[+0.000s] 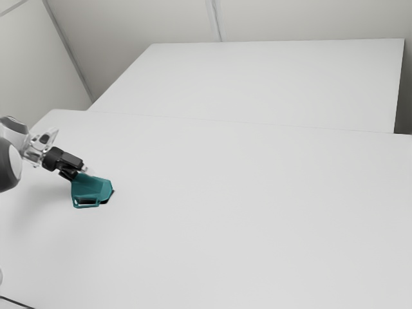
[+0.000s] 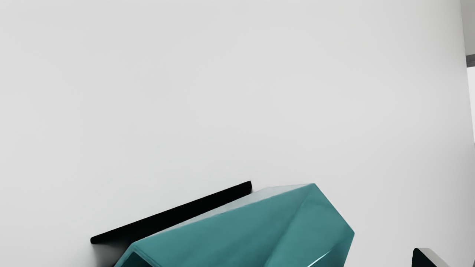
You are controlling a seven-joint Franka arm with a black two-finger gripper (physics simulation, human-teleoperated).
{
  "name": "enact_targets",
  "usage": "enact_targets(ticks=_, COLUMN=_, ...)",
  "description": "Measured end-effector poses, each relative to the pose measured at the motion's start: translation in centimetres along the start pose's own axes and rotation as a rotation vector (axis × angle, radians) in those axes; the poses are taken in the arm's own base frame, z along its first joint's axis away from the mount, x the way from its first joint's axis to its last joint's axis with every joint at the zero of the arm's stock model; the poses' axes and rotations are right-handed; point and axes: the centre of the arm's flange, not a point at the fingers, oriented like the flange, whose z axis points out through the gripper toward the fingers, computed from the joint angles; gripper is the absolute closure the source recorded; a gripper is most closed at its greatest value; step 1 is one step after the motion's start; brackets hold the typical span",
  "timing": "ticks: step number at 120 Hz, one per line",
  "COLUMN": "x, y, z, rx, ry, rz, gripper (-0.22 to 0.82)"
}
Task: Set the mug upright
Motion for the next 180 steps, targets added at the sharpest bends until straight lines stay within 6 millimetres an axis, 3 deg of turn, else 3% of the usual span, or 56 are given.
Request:
enact_targets(ticks=54, x=0.0, y=0.6, z=1.9, rx=-0.005, ry=-0.008, rz=-0.006, gripper=0.02)
enact_targets(ticks=90, x=0.3, y=0.8, z=2.1, rx=-0.004, ry=0.0, rz=-0.007, gripper=0.38)
enact_targets(ticks=128, x=0.7, y=1.4, z=1.9, rx=0.007, ry=0.006, rz=0.001, gripper=0.65)
enact_targets(ticks=156, x=2.4, y=4.0, z=1.6, rx=0.002, ry=0.033, rz=0.042, gripper=0.74)
enact_targets(ticks=180, x=5.4, y=9.3, z=1.5, rx=-0.001, ry=0.048, rz=0.126, gripper=0.75)
